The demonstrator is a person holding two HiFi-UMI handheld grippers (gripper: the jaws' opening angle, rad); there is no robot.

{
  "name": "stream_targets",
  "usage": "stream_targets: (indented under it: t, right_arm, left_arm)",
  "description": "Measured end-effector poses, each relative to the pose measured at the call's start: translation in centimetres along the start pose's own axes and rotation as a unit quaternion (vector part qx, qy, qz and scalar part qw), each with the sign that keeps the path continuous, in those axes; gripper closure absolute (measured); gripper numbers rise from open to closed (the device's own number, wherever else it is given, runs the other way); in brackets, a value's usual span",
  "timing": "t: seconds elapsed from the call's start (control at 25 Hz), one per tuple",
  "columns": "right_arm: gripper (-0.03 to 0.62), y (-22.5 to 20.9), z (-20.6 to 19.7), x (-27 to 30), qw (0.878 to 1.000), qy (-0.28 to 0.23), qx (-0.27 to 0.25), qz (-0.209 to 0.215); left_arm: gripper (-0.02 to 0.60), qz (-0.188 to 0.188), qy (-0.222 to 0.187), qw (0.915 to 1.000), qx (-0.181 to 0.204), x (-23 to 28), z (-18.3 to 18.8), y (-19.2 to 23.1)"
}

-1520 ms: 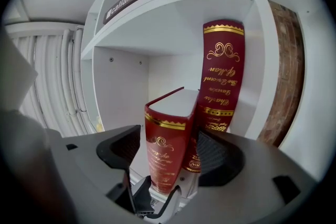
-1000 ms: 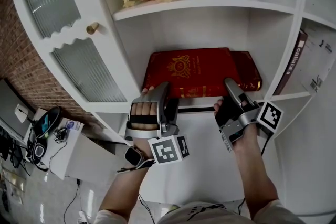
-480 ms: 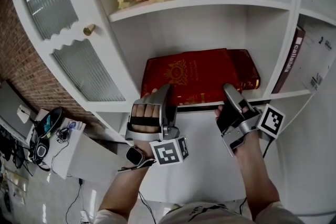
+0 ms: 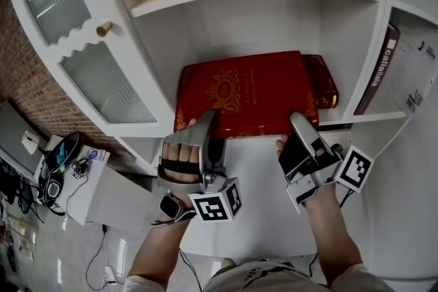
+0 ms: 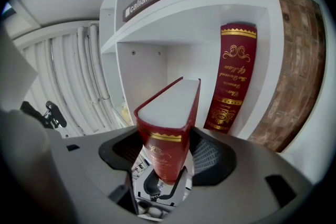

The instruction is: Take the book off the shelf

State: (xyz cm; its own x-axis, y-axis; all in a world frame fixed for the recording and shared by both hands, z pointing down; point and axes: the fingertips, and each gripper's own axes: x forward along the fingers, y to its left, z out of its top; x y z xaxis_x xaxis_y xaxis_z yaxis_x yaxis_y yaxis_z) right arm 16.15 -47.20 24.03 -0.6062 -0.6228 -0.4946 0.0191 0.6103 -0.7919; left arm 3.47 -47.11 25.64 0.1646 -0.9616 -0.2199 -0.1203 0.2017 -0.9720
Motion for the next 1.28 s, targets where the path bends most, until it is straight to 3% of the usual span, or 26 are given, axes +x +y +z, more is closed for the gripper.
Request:
stream_targets:
  t: [0.44, 0.68, 0.92, 1.28]
  right_arm:
    - [0.306, 0.1, -3.8, -3.7, 1.000, 0.011, 0.013, -0.004]
    - [0.306, 2.3, -6.0, -6.4, 1.000, -0.011, -0.002, -0.015]
    - [0.306, 4.8, -10.4, -9.7, 0.999, -0.034, -0.019, -0.033]
    - [0.306, 8.2, -17.4, -13.2, 0.998, -0.041, -0.019, -0.050]
  left_arm:
    - [0.324, -0.026, 0.009, 0.9995, 0.013, -5.0, -0.2, -1.7]
    - [0.324, -0.028, -0.019, 0.9994, 0.006, -8.3, 0.3, -1.4]
    - [0.324, -0.038, -0.052, 0.9979, -0.003, -13.4, -0.2, -1.5]
    - [0.324, -0.051, -0.065, 0.9965, -0.012, -21.6, -2.2, -1.5]
